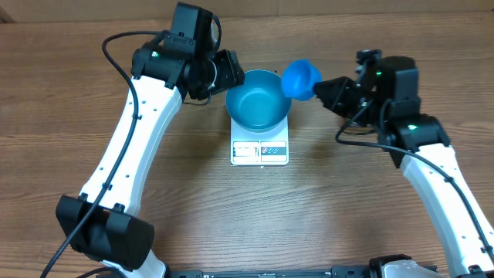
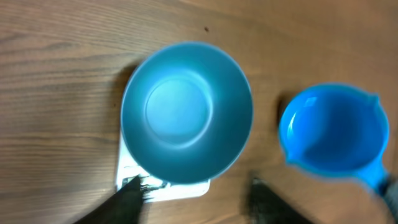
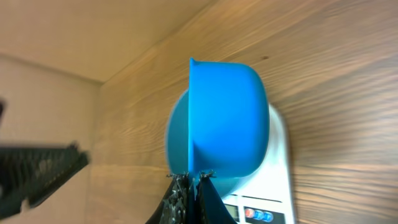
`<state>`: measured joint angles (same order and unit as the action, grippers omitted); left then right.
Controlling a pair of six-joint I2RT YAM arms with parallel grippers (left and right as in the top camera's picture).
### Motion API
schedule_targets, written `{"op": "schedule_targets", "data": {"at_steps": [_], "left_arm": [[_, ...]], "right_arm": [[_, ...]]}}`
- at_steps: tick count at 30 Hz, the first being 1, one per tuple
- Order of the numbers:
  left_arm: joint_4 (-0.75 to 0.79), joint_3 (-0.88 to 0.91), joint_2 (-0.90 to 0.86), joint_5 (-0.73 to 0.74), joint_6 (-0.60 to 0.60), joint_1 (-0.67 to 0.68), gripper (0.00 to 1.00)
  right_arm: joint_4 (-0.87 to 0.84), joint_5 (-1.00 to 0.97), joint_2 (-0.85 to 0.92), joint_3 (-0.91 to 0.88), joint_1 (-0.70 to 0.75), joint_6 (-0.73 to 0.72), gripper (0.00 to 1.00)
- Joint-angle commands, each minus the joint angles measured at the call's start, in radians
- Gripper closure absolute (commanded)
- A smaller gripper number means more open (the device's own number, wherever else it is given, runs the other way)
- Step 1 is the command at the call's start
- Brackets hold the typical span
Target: Scoop item into bowl and weigh 150g on scale
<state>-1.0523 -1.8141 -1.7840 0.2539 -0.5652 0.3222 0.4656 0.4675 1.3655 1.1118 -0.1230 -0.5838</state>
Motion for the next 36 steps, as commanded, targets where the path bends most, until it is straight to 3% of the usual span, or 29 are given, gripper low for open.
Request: {"op": "schedule_targets", "data": {"at_steps": [1, 2, 9, 17, 20, 30, 36], "left_arm": [[-0.044, -0.007, 0.048, 0.002, 0.133, 0.039, 0.92], [-0.059, -0.007, 0.048, 0.002, 0.131, 0.048, 0.96], [-0.134, -0.007, 0.048, -0.033, 0.124, 0.130, 0.96], [-0.205, 0.023, 0.048, -0.217, 0.047, 0.266, 0.96], [-0.192, 0.061, 0.048, -0.303, -0.037, 0.319, 0.95], [0.023, 0.307, 0.060, -0.366, -0.161, 0.437, 0.96], [0.217, 0.460, 0.059, -0.425, -0.175, 0.465, 0.95]], "right_arm": [[0.033, 0.009, -0.061, 0.021, 0.070, 0.059, 0.96], [0.048, 0.008, -0.068, 0.021, 0.090, 0.063, 0.96], [0.095, 0.101, -0.097, 0.021, 0.228, 0.109, 0.96], [0.151, 0.141, -0.098, 0.021, 0.315, 0.156, 0.96], [0.158, 0.137, -0.098, 0.021, 0.315, 0.171, 0.96], [0.169, 0.136, -0.098, 0.021, 0.315, 0.174, 0.96], [0.175, 0.136, -0.098, 0.021, 0.315, 0.174, 0.96]]}}
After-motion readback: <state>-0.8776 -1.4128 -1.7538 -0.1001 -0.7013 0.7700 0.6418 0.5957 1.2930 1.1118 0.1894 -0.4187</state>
